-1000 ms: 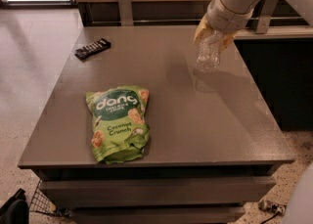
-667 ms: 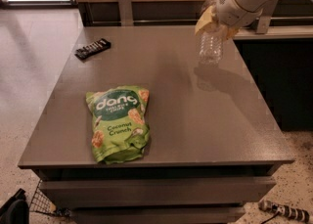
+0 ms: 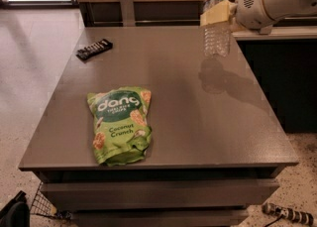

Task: Place water bottle upright

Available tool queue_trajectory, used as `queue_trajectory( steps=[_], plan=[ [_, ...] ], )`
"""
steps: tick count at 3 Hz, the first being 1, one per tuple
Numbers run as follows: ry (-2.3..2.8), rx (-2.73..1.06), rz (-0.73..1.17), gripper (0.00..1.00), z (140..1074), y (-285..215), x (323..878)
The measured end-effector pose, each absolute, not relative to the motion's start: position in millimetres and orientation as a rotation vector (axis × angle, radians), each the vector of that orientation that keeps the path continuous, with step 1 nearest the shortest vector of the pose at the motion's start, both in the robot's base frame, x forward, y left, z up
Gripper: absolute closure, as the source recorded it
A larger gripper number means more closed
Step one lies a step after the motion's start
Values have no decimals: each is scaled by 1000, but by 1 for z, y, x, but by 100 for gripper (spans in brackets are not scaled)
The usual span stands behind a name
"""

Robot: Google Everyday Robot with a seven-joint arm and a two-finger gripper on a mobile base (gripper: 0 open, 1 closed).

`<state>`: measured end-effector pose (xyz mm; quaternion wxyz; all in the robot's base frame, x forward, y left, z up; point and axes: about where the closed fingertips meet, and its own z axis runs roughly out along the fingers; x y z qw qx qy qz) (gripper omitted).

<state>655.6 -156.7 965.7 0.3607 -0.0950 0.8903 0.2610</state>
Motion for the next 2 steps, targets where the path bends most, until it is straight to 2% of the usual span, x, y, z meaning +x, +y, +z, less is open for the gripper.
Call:
queue_trajectory(
  steps=[2],
  plan=[
    [2091, -541, 629, 100, 968, -151, 628]
  ],
)
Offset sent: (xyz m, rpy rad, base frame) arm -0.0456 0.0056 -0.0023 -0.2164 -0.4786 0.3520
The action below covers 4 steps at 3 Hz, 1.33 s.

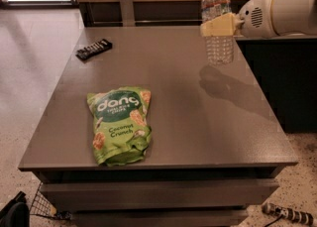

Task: Place water bottle upright

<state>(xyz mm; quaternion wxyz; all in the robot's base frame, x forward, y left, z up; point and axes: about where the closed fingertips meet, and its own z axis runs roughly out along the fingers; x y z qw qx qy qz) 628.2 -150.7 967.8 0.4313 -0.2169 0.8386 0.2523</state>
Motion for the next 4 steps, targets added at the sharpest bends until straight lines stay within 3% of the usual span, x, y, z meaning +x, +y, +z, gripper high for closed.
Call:
queue_trajectory(
  steps=[1, 4],
  plan=[
    [1958, -697, 540, 100, 962, -146, 615],
    [1810, -801, 516, 100, 972, -128, 622]
  ],
)
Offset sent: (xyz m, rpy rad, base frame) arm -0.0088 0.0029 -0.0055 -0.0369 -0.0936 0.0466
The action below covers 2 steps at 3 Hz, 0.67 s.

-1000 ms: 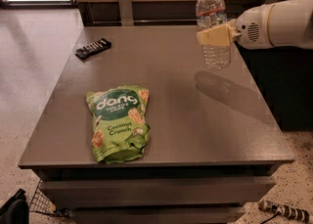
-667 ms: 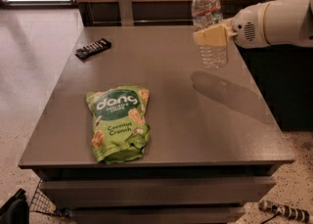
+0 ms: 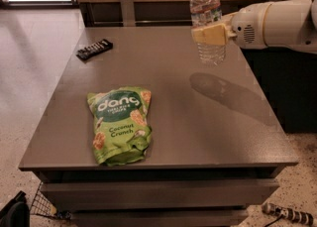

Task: Place water bottle upright

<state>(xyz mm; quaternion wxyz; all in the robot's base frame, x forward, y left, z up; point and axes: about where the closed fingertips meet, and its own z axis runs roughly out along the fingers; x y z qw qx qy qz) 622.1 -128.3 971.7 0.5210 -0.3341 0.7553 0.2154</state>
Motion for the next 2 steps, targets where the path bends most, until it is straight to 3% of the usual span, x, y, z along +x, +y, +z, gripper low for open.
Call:
queue_trajectory(
  steps=[2],
  plan=[
    [1577, -919, 497, 100, 983, -111, 631]
  ],
)
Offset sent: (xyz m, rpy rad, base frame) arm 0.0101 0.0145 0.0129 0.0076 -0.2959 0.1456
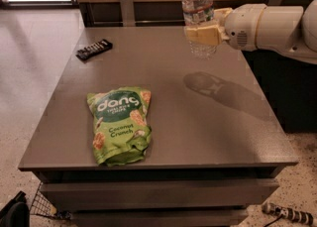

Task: Place water bottle upright

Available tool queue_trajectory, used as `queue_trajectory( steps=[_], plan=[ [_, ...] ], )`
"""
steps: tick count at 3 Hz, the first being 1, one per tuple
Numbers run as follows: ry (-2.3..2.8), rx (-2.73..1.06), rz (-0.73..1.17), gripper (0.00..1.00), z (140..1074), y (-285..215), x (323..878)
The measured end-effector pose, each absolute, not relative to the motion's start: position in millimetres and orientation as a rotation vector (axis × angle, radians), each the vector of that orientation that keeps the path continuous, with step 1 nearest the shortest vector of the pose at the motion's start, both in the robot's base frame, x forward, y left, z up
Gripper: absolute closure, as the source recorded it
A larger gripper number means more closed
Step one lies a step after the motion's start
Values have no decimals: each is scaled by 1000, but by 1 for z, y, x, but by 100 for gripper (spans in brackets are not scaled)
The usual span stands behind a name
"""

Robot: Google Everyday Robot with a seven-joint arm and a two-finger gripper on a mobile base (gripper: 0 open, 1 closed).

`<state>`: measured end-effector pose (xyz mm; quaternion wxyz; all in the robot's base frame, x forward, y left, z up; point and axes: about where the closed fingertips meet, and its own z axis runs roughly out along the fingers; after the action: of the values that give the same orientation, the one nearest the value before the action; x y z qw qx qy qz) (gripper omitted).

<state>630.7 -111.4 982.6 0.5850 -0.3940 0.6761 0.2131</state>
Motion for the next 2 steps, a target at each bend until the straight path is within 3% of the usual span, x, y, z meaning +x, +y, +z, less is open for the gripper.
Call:
queue_trajectory(
  steps=[2],
  plan=[
    [1542, -881, 482, 100, 970, -128, 624]
  ],
)
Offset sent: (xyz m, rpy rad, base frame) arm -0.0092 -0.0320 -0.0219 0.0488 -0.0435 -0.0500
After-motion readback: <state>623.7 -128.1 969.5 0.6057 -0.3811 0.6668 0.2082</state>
